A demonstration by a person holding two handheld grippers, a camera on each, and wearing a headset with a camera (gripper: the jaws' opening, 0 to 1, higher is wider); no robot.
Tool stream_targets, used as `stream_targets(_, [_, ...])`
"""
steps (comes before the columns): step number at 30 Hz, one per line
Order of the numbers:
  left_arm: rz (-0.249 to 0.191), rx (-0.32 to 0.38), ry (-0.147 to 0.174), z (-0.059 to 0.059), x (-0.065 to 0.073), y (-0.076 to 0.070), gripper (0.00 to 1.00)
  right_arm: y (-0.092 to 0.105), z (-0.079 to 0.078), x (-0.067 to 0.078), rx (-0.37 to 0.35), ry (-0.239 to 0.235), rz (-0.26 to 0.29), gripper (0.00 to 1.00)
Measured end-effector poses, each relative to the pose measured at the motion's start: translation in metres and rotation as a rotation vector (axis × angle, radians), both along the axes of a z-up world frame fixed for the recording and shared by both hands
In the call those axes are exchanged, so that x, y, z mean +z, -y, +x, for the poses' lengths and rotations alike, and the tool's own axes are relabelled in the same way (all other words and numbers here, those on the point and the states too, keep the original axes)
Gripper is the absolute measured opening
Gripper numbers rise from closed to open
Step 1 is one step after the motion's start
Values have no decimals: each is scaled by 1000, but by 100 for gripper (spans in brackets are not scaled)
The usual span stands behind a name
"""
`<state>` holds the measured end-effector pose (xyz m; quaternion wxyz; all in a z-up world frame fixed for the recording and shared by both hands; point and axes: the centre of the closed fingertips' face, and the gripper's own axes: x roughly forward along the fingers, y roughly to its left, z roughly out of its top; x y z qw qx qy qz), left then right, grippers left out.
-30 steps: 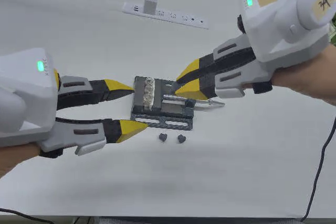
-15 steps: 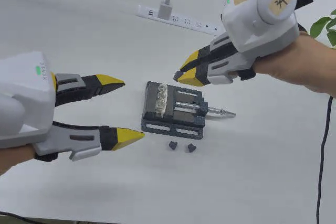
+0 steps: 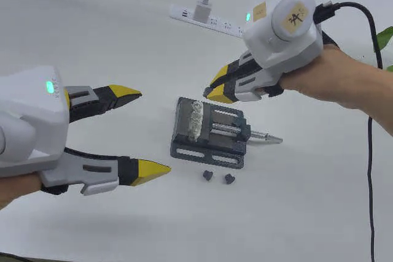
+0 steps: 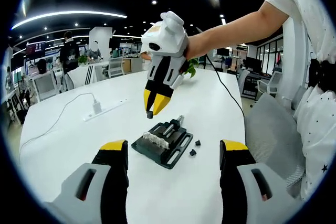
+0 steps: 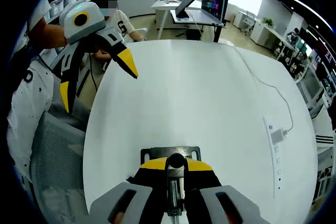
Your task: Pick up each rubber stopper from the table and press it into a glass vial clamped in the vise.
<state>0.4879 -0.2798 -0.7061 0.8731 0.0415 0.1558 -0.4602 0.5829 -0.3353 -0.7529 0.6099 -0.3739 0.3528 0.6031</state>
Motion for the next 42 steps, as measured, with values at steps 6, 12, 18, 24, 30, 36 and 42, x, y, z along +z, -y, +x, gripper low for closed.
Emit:
stream_targets(6, [-2, 8, -10, 3, -5, -3, 76, 0, 7, -19, 3, 5, -33, 6])
stream_targets(12, [-11, 17, -22, 5, -8, -5, 77, 5, 16, -34, 6, 21, -64, 6])
stream_targets(18, [-18, 22, -21, 7, -9, -6, 78, 4, 18, -42, 5, 7, -70, 6])
stream_targets(24, [-25, 20, -25, 8, -10, -4, 79, 5, 15, -44, 5, 4, -71, 6])
stream_targets(30, [-28, 19, -27, 7, -10, -4, 79, 6, 18, -48, 4, 1, -76, 6])
stream_targets(36, [-33, 19, -28, 6, -10, -4, 79, 6, 15, -49, 5, 2, -83, 6])
stream_targets(42, [-42, 23, -30, 5, -10, -3, 78, 7, 18, -50, 15, 9, -94, 6])
